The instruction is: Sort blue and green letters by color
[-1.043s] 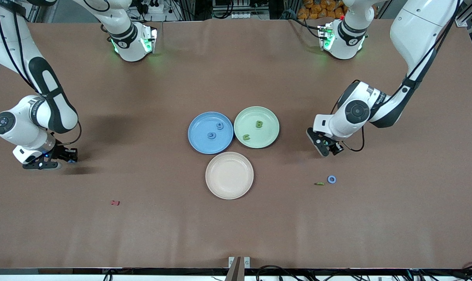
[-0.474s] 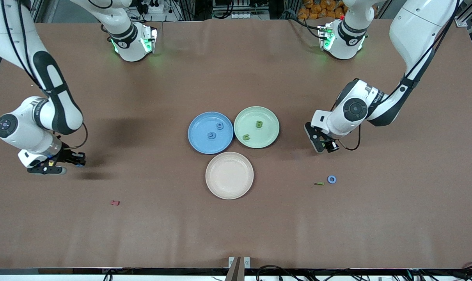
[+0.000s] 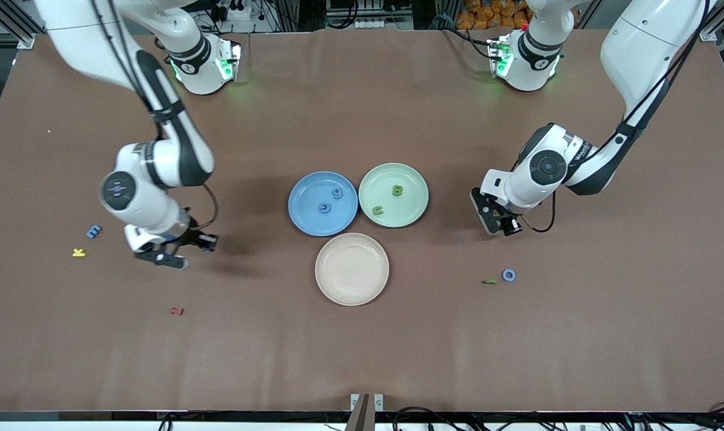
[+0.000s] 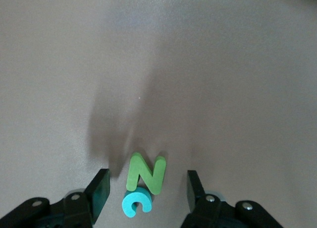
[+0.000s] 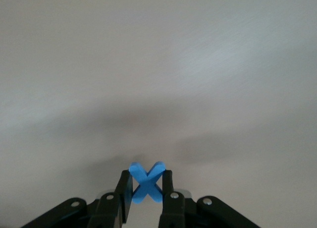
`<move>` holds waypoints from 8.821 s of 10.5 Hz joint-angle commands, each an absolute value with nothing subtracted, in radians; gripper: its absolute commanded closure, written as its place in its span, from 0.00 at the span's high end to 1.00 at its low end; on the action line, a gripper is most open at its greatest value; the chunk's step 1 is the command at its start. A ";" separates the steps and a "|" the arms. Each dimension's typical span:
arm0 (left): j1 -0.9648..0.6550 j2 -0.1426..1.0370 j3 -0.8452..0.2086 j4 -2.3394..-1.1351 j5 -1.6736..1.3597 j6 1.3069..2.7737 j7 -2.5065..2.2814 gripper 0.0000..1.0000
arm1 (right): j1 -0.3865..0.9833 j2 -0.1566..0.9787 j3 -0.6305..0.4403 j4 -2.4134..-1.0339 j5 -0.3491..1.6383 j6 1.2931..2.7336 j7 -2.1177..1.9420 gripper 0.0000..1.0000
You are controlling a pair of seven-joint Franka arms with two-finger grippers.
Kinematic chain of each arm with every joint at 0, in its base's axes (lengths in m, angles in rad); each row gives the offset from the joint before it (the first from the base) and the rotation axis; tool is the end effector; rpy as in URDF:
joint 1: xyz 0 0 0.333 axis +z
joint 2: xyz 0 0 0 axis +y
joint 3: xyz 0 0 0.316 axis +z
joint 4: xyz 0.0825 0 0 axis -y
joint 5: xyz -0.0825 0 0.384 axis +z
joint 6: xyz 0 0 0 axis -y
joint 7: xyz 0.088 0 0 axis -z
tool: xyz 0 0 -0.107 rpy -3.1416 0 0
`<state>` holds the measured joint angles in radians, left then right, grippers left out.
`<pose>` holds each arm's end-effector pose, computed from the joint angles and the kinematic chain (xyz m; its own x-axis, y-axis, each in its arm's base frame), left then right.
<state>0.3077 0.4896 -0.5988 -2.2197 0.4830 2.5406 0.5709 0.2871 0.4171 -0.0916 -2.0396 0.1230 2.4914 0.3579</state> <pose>0.5124 -0.1701 0.1850 0.3399 -0.9403 -0.0184 -0.9397 -0.3403 0.0323 0.5904 0.1176 0.2404 0.9685 -0.2483 0.0194 -0.2470 -0.9677 -0.0510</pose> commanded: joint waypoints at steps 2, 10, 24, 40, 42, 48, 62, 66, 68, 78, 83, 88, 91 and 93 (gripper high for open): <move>0.330 0.535 -0.604 -2.220 0.555 2.611 0.588 0.59 | 0.422 0.391 -0.021 -2.057 0.140 2.487 0.578 0.01; 0.351 0.557 -0.610 -2.166 0.607 2.622 0.522 0.00 | 0.586 0.403 0.067 -2.022 0.137 2.488 0.964 1.00; -0.086 0.561 -0.770 -1.937 0.525 2.387 -0.876 0.00 | 0.019 0.367 -0.156 -2.000 0.027 2.410 0.871 1.00; -0.316 0.680 -0.606 -1.838 0.523 2.372 -0.993 0.00 | -0.282 0.488 -0.152 -2.020 -0.066 2.551 0.132 1.00; -0.314 0.686 -0.595 -1.835 0.523 2.372 -0.983 0.09 | -0.287 0.488 -0.152 -2.034 -0.066 2.577 0.127 1.00; -0.207 0.571 -0.595 -1.835 0.522 2.269 -0.985 1.00 | -0.285 0.520 -0.147 -2.075 -0.028 2.674 0.130 1.00; 0.095 0.727 -0.502 -1.598 0.515 2.255 -0.092 0.82 | -0.227 0.442 -0.035 -2.048 -0.023 2.486 0.143 0.00; 0.091 0.784 -0.502 -1.540 0.508 2.267 -0.115 0.73 | -0.102 0.407 0.008 -2.048 -0.020 2.468 0.218 0.00; 0.089 0.799 -0.500 -1.529 0.505 2.267 -0.257 0.63 | 0.009 0.391 0.012 -2.052 -0.021 2.468 0.264 0.00; 0.086 0.810 -0.500 -1.532 0.509 2.267 -0.301 0.00 | 0.553 0.388 0.044 -2.052 -0.023 2.456 0.788 0.00; 0.087 0.798 -0.500 -1.529 0.506 2.267 -0.299 0.00 | 0.558 0.394 0.110 -2.046 -0.023 2.456 0.917 1.00; 0.090 0.778 -0.508 -1.529 0.505 2.250 -0.299 0.00 | 0.325 0.390 0.109 -2.014 -0.038 2.451 0.736 1.00; 0.092 0.770 -0.509 -1.529 0.503 2.238 -0.299 0.47 | 0.149 0.391 0.094 -2.000 -0.040 2.451 0.541 1.00; 0.101 0.775 -0.509 -1.534 0.506 2.238 -0.275 1.00 | 0.022 0.394 0.095 -1.999 -0.043 2.447 0.380 1.00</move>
<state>0.0946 0.7937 -0.5078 -1.5200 0.5192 2.2548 -0.2847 0.1344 0.4041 0.0788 -1.9980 -0.0349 2.4606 0.5171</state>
